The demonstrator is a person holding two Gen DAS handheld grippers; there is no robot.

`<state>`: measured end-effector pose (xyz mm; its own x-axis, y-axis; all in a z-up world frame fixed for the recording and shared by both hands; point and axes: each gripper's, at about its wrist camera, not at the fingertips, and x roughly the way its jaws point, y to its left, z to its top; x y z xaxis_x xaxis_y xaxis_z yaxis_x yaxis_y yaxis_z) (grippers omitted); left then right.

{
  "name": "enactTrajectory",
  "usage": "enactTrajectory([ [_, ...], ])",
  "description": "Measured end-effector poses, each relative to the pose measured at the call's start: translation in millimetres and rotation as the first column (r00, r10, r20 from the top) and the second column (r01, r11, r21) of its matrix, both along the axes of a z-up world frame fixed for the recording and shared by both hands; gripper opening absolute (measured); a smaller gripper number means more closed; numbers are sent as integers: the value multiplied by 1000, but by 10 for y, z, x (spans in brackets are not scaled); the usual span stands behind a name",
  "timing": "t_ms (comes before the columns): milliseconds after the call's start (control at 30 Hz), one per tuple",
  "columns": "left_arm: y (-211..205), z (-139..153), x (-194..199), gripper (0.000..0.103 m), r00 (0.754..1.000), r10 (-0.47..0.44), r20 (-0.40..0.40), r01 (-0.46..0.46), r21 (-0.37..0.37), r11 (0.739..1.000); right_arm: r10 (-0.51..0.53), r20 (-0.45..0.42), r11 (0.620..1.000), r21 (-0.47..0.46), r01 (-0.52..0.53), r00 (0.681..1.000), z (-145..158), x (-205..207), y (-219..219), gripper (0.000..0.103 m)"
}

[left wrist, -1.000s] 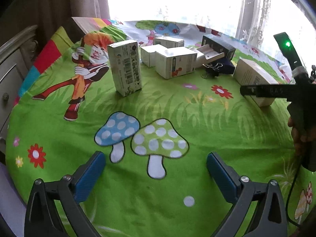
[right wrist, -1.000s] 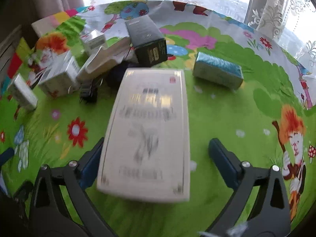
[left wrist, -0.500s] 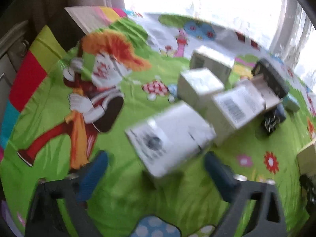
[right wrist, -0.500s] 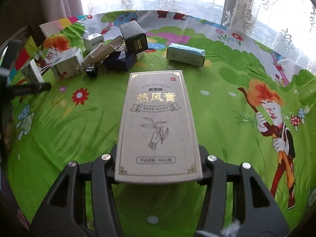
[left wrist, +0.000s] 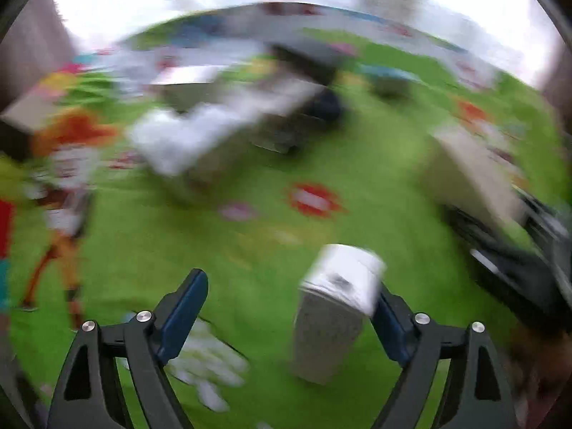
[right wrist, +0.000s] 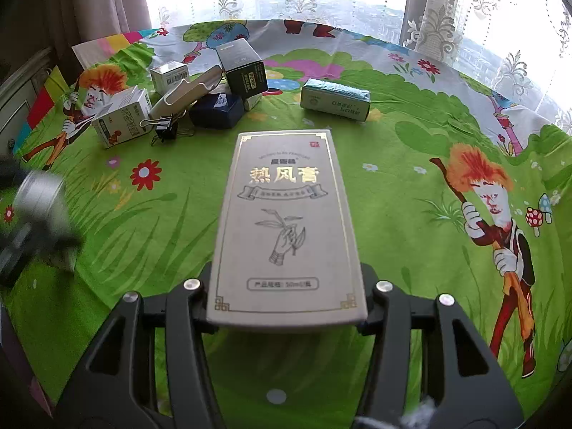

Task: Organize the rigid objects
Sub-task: 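Grasp the white barcode-printed box with the left tool, then lift both held boxes and carry them over the bin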

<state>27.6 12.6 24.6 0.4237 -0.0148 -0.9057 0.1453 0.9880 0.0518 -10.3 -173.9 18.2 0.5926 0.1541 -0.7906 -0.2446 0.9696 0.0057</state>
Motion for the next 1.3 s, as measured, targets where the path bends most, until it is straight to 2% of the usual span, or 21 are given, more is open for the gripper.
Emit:
enactTrajectory([
  [67,109,-9,18,87,990,112,82,-114,30,993,0,0,1000,1,0,1000,-1,-3,-2,56],
  [133,201,-29,-36,87,972,186,146,-197,64,978,-1,-1,1000,5,1,1000,3,1,3,56],
  [233,327,-68,-292,87,979,171,115,-159,-108,981,-1,-4,1000,14,1,1000,0,7,-11,56],
  [333,377,-113,-473,87,970,212,120,-192,-162,968,0,-4,1000,15,0,1000,-4,13,-11,56],
  [367,398,-142,-528,87,966,239,102,-216,-195,957,0,-4,1000,15,0,1000,-4,14,-10,56],
  [433,453,-217,-606,88,951,302,61,-272,-298,915,1,-3,1000,14,-1,1000,-3,13,-10,56],
  [500,467,-211,-598,89,933,353,75,-313,-319,895,2,-3,1000,14,-2,1000,-2,16,-12,56],
  [567,364,-191,-551,90,917,394,67,-358,-303,883,2,-4,1000,14,-2,1000,-4,17,-10,56],
  [633,235,-196,-458,90,913,400,82,-373,-234,898,2,-3,1000,13,-2,1000,-3,16,-10,56],
  [667,138,-220,-403,87,915,389,111,-370,-158,915,2,-4,1000,14,-2,1000,-3,16,-10,56],
  [733,74,-224,-489,63,918,350,186,-341,-82,937,2,-4,1000,15,-2,1000,-3,17,-11,56],
  [767,31,-213,-554,39,925,309,222,-298,-81,951,2,-4,1000,18,-2,1000,-2,16,-14,56],
  [800,-24,-211,-607,34,932,269,244,-265,-48,963,1,-3,1000,21,-1,1000,-2,14,-17,56],
  [867,-74,-215,-700,34,937,221,269,-229,-4,974,0,-3,1000,29,0,1000,0,12,-25,56],
  [1000,8,-218,-715,34,941,224,254,-215,-63,975,0,-3,1000,27,0,1000,1,15,-18,56],
  [1100,-9,-196,-702,34,945,211,251,-203,-60,977,1,0,1000,15,-1,1000,-1,23,-4,55],
  [1167,-47,-184,-697,34,958,178,227,-154,-120,981,-25,13,999,33,25,1000,27,-1,-44,55],
  [1233,-188,-51,-791,34,953,149,264,-108,-163,981,-71,100,993,97,62,992,161,-128,-156,55],
  [1300,-361,139,-927,34,936,104,337,-50,-165,985,-160,252,982,140,128,954,344,-390,-285,55],
])
